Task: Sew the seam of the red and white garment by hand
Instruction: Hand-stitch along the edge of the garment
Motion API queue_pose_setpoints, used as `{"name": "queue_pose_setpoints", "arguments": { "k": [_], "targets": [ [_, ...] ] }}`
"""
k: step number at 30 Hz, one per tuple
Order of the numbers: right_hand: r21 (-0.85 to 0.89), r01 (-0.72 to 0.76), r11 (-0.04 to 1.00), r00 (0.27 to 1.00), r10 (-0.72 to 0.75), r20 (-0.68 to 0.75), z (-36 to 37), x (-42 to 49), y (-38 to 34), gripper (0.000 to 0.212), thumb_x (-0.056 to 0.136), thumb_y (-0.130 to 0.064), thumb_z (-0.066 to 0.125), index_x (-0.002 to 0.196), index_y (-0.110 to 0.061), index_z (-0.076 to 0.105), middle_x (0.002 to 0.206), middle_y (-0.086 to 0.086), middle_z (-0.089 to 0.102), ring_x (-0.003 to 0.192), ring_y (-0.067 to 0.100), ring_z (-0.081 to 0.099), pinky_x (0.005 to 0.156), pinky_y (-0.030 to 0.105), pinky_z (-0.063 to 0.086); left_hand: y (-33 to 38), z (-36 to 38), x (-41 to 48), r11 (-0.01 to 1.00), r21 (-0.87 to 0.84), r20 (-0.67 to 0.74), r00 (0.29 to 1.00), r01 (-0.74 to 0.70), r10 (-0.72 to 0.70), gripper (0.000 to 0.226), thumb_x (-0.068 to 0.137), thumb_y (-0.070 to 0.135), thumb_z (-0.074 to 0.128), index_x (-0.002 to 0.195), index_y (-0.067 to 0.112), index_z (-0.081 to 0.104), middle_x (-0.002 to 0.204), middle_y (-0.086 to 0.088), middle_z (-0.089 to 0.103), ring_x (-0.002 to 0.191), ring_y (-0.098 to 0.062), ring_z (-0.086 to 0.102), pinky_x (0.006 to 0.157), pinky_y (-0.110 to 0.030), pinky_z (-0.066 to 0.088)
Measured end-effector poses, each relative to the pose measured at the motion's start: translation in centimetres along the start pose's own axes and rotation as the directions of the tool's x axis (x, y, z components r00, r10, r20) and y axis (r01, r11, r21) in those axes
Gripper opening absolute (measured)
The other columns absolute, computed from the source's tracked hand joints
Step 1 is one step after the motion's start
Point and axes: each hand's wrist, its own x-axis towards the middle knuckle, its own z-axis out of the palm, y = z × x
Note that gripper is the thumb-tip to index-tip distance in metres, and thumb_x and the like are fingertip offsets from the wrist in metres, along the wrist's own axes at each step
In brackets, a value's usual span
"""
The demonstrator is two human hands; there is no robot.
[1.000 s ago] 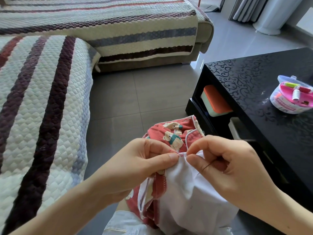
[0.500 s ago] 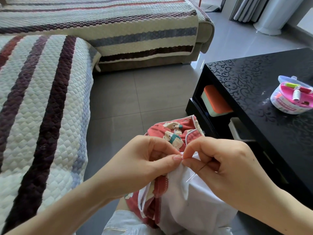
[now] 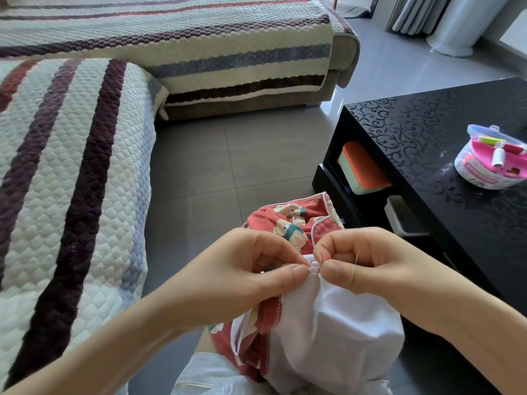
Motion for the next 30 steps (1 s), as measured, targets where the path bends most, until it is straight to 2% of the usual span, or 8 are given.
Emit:
{"name": "queue_pose_setpoints", "arguments": {
  "k": [4, 10, 13, 17, 20, 23, 27, 30],
  "targets": [
    [0.149, -0.008, 0.989, 1.0, 0.011, -0.02, -1.0, 0.1, 0.4, 0.029, 0.066, -0.049, 0.08, 0.072, -0.025, 0.066, 0.055, -0.013, 0.045, 0.05, 0.004, 0.031, 0.048, 0.015, 0.024, -0.1, -0.2, 0.0, 0.998, -0.059, -0.004, 1.0, 0.026, -0.027, 0.014, 0.078, 0.022, 0.066, 0.085, 0.013, 0.075, 0.076, 0.001, 0.072, 0.072, -0.007, 0.064, 0.068, -0.019, 0.05],
    [0.067, 0.023, 0.997, 0.995, -0.016, -0.095, -1.5, 0.5, 0.6, 0.04, 0.059, -0.053, 0.084, 0.084, -0.025, 0.071, 0.059, -0.004, 0.044, 0.052, 0.005, 0.036, 0.05, 0.018, 0.026, 0.0, -0.2, -0.1, 0.99, -0.13, 0.009, 0.999, 0.05, -0.049, 0.016, 0.078, 0.02, 0.066, 0.086, 0.009, 0.075, 0.079, -0.003, 0.073, 0.075, -0.009, 0.065, 0.068, -0.018, 0.05],
    [-0.036, 0.037, 0.999, 0.993, -0.041, -0.111, -1.6, 0.7, 0.6, 0.042, 0.068, -0.041, 0.078, 0.107, -0.029, 0.07, 0.065, 0.011, 0.043, 0.06, 0.012, 0.041, 0.052, 0.017, 0.034, 0.1, -0.3, -0.1, 0.985, -0.167, 0.026, 0.999, 0.052, -0.048, 0.018, 0.08, 0.017, 0.065, 0.089, 0.005, 0.075, 0.084, -0.006, 0.073, 0.079, -0.011, 0.065, 0.071, -0.018, 0.051],
    [-0.141, -0.025, 0.99, 1.0, 0.027, 0.014, -1.4, 1.6, 1.0, 0.034, 0.081, -0.036, 0.068, 0.114, -0.027, 0.069, 0.073, 0.027, 0.053, 0.071, 0.025, 0.05, 0.063, 0.036, 0.04, 0.3, -0.3, -0.2, 0.984, -0.17, 0.035, 0.999, 0.045, -0.04, 0.018, 0.08, 0.017, 0.066, 0.091, 0.006, 0.075, 0.087, -0.007, 0.073, 0.083, -0.012, 0.065, 0.074, -0.019, 0.051],
    [-0.103, -0.038, 0.994, 0.999, 0.04, 0.021, -1.4, 2.1, 1.0, 0.015, 0.081, -0.026, 0.066, 0.085, -0.012, 0.071, 0.072, 0.004, 0.066, 0.07, 0.009, 0.061, 0.067, 0.021, 0.047, 0.4, -0.4, -0.4, 0.988, -0.151, 0.035, 0.999, 0.041, -0.036, 0.018, 0.08, 0.018, 0.066, 0.092, 0.009, 0.075, 0.087, -0.007, 0.074, 0.082, -0.01, 0.066, 0.072, -0.018, 0.05],
    [-0.085, -0.014, 0.996, 0.997, 0.007, -0.077, -1.7, 2.6, 1.1, 0.012, 0.079, -0.023, 0.064, 0.067, -0.02, 0.066, 0.06, -0.005, 0.053, 0.052, 0.004, 0.041, 0.05, 0.013, 0.032, 0.5, -0.5, -0.6, 0.985, -0.163, 0.049, 0.998, 0.054, -0.046, 0.015, 0.078, 0.015, 0.067, 0.089, 0.008, 0.075, 0.083, -0.004, 0.074, 0.079, -0.009, 0.066, 0.071, -0.017, 0.051],
    [-0.232, 0.012, 0.973, 0.976, -0.062, -0.21, -2.5, 3.2, 1.6, 0.019, 0.078, -0.035, 0.068, 0.072, -0.017, 0.067, 0.068, 0.005, 0.056, 0.066, 0.02, 0.046, 0.062, 0.028, 0.037, 0.5, -0.8, -0.7, 0.98, -0.19, 0.072, 0.996, 0.064, -0.052, 0.013, 0.078, 0.012, 0.066, 0.087, 0.007, 0.075, 0.08, -0.003, 0.073, 0.075, -0.007, 0.066, 0.067, -0.015, 0.05],
    [-0.203, 0.052, 0.978, 0.983, -0.086, -0.161, -2.4, 3.0, 1.0, 0.013, 0.086, -0.03, 0.061, 0.079, -0.022, 0.068, 0.058, -0.011, 0.056, 0.056, 0.004, 0.048, 0.056, 0.013, 0.037, 0.6, -0.9, -0.9, 0.984, -0.17, 0.078, 0.996, 0.053, -0.04, 0.014, 0.078, 0.013, 0.067, 0.088, 0.01, 0.076, 0.079, -0.002, 0.072, 0.076, -0.007, 0.065, 0.067, -0.015, 0.05]
  ]
}}
